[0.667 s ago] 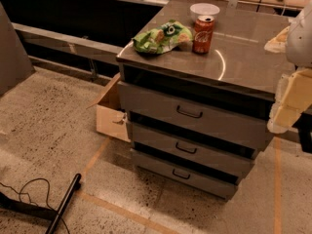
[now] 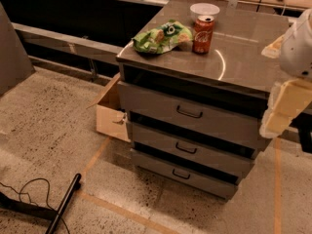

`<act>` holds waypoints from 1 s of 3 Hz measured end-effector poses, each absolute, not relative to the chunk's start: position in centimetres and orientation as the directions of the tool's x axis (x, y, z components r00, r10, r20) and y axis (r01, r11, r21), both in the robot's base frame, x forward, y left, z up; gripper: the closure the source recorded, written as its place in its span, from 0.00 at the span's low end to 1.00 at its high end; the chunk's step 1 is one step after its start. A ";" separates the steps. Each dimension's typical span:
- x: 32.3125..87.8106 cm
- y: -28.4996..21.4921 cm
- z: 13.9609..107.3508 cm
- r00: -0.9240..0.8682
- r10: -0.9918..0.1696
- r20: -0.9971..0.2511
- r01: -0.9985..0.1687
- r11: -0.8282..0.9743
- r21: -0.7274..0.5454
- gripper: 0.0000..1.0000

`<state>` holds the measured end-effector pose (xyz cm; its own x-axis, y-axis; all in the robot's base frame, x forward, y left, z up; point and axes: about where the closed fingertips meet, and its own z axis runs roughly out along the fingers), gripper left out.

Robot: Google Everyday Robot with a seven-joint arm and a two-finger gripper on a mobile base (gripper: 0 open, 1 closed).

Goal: Open bottom drawer

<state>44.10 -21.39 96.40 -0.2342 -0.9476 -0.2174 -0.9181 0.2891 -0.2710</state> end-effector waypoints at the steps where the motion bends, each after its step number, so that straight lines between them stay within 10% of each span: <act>1: 43.7 -20.4 90.4 -0.260 -0.926 -0.274 -0.913 0.328 -0.244 0.00; 3: 43.8 -16.4 76.3 -0.255 -0.869 -0.424 -0.926 0.346 -0.153 0.00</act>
Offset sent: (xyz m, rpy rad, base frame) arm 0.0262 0.0561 -0.2148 0.2887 -0.0213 -0.0427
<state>43.76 -16.42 76.27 -0.2546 -0.8693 -0.4237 -0.9258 0.3458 -0.1530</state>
